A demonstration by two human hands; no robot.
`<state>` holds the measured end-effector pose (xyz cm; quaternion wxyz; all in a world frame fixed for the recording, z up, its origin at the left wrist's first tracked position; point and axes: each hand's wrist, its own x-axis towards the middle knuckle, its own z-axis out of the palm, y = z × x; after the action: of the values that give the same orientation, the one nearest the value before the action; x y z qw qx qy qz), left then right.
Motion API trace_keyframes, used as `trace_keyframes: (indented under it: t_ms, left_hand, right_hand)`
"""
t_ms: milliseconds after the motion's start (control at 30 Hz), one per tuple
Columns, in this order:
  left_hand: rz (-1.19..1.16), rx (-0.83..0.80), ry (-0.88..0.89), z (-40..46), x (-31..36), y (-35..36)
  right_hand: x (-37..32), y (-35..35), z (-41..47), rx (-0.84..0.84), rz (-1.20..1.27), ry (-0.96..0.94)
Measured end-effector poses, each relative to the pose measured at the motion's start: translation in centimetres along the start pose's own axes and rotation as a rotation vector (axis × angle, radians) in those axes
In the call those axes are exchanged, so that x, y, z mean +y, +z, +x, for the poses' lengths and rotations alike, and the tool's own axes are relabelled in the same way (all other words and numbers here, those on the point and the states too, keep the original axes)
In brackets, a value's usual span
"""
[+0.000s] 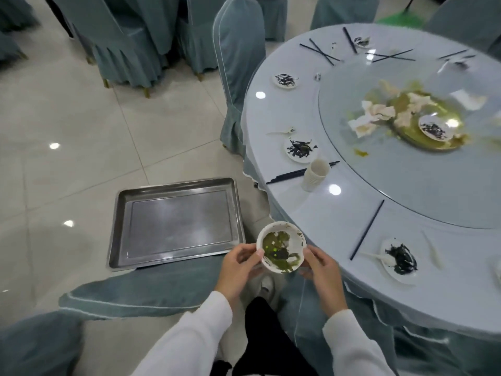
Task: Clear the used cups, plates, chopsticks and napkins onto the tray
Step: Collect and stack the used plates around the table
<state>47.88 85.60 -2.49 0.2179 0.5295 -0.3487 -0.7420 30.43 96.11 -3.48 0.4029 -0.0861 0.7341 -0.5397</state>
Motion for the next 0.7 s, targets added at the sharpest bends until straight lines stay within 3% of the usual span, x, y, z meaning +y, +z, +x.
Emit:
trace_keyframes:
  t_ms: [300,700]
  left_hand:
    - [0.143,-0.077,-0.283,6.7,3.4,8.7]
    - [0.258,-0.111,-0.443,12.6,3.1,16.6]
  right_hand:
    - [-0.6,-5.2,10.7,0.002,-0.078,0.094]
    - [-1.5,-8.5,16.8,0.152,-0.083,0.105]
